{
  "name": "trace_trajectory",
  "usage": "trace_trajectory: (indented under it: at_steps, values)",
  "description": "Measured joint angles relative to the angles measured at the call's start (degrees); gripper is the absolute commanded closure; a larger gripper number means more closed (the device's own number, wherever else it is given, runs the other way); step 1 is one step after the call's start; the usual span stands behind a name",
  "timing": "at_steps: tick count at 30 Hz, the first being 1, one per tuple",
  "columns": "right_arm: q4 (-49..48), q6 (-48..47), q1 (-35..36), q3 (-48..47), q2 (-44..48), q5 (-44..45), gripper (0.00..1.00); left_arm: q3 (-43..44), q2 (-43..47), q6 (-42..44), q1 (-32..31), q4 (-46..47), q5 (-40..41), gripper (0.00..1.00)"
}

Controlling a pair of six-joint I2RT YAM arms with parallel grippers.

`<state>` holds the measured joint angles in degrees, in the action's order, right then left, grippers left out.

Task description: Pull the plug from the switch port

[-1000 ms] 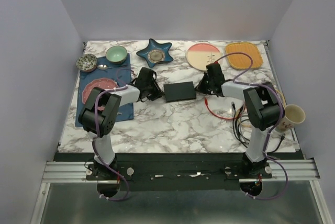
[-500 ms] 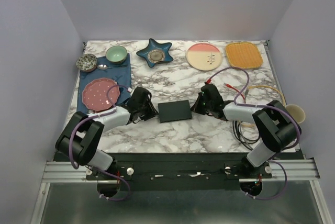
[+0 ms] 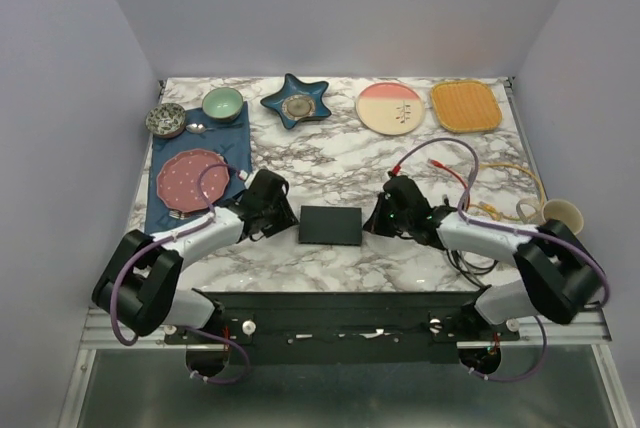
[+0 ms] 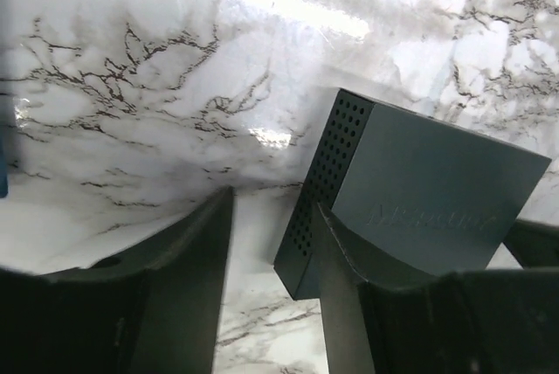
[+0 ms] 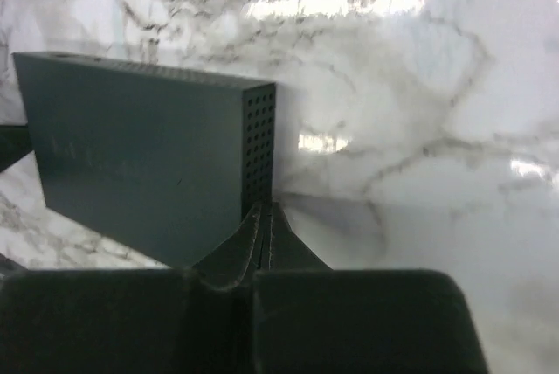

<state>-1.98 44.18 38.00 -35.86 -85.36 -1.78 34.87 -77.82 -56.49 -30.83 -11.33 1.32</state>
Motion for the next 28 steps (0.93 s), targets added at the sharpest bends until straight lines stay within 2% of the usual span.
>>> trace_trajectory:
  at_steps: [1, 5, 7, 9, 12, 13, 18, 28]
  values:
    - [2.51, 0.13, 0.52, 0.66, 3.74, 1.31, 0.89, 1.18, 0.2, 0.48, -0.11, -1.99, 0.26, 0.39]
    - [6.88, -1.11, 1.42, 1.07, 21.84, 7.96, 0.5, 7.56, 3.58, 3.04, 1.18, -8.87, 3.13, 0.2]
    - [6.99, -2.51, 1.31, 0.55, 29.68, 11.54, 0.43, 11.04, 5.77, 4.2, 2.6, -11.39, 5.11, 0.09]
    - [6.91, -4.11, 1.29, -0.02, 34.51, 14.12, 0.35, 14.05, 8.02, 6.34, 3.96, -12.94, 7.13, 0.02]
    - [7.37, -6.97, 1.29, -0.2, 38.16, 16.24, 0.18, 16.37, 11.17, 8.72, 4.74, -13.84, 8.96, 0.01]
    - [7.78, -7.78, 1.29, -0.2, 38.73, 16.7, 0.01, 16.55, 12.22, 9.66, 4.74, -13.97, 9.51, 0.01]
    - [8.98, -10.8, 1.31, 0.52, 40.92, 17.97, 0.0, 17.11, 12.61, 12.31, 4.74, -14.53, 10.23, 0.02]
    - [10.14, -14.56, 1.31, 0.76, 40.44, 18.69, 0.0, 17.81, 9.09, 15.96, 4.85, -12.52, 4.85, 0.05]
